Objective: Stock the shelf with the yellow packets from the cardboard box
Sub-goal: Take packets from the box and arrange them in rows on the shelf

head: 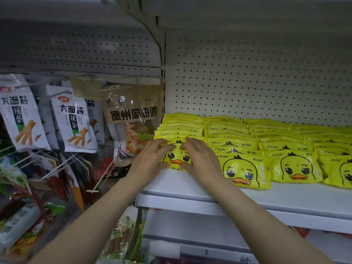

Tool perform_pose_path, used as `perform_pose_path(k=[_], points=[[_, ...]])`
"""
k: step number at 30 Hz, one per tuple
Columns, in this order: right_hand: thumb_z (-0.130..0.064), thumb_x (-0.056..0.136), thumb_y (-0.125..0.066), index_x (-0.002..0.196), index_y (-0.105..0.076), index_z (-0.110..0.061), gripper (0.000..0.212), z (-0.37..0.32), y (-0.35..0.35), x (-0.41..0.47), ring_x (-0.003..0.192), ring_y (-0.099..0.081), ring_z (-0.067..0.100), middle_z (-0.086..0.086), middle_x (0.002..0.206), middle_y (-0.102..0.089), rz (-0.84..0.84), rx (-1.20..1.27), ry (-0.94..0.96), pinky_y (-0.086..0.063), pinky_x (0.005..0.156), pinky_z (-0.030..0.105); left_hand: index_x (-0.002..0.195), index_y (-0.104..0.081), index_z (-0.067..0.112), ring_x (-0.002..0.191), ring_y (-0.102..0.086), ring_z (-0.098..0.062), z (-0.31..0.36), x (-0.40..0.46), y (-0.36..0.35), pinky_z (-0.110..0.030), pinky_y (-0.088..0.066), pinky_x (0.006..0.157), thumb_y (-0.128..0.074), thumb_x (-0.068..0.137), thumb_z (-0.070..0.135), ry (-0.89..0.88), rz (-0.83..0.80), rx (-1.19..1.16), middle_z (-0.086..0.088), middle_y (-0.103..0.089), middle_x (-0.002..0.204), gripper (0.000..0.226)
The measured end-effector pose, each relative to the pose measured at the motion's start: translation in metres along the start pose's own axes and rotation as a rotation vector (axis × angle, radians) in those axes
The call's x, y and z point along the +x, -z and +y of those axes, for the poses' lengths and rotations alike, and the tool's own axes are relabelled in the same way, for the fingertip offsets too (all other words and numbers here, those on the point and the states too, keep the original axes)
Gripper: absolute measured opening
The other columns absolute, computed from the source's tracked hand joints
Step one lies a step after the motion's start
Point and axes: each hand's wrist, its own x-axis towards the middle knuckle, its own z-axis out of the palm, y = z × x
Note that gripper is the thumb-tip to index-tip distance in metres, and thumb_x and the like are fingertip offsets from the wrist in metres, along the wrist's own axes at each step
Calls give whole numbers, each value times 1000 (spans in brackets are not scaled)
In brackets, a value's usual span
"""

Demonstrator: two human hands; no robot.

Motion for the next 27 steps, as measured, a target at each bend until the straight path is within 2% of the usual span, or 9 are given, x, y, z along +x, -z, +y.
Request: perform_pose_path(k=[6,10,15,19,23,27], points=[[-22,60,-90,109,-61,-14,57,-3,2,12,124,-54,33,11,135,-58,16,-52,-3,-51,91,42,124,-44,33,110,-46,-24,11,13,1,-47,-51,77,-85,68,18,86,-12,31,1,-48,123,71],[-25,68,-87,116,-64,-14,54,-1,6,6,132,-49,32,13,142,-53,15,-15,27,-47,102,43,129,-46,30,112,-46,-24,13,8,2,-48,-52,76,-83,72,21,86,-24,70,-1,-47,126,68],[-32,78,-80,122,-67,-17,49,18,33,-13,133,-48,33,12,142,-55,142,72,-34,-40,107,43,134,-54,21,119,-48,-31,37,11,2,-45,-50,90,-74,80,38,92,40,30,-9,-51,133,59],[-35,83,-76,125,-66,-20,47,41,65,-37,136,-44,29,10,142,-54,199,79,-165,-36,108,38,136,-54,21,127,-46,-35,81,21,-5,-46,-46,99,-73,82,35,5,55,-59,-13,-49,140,58],[-38,85,-73,130,-63,-26,47,66,87,-68,138,-39,23,6,145,-51,149,66,-281,-34,107,33,139,-51,28,136,-35,-30,120,27,-19,-45,-43,103,-71,84,39,-54,-28,-143,-8,-41,149,60],[-38,82,-75,130,-62,-31,50,82,98,-94,138,-39,21,3,144,-52,81,34,-315,-34,106,31,141,-50,29,137,-35,-30,144,28,-31,-42,-38,108,-70,84,41,-133,-109,-146,-9,-39,150,61]])
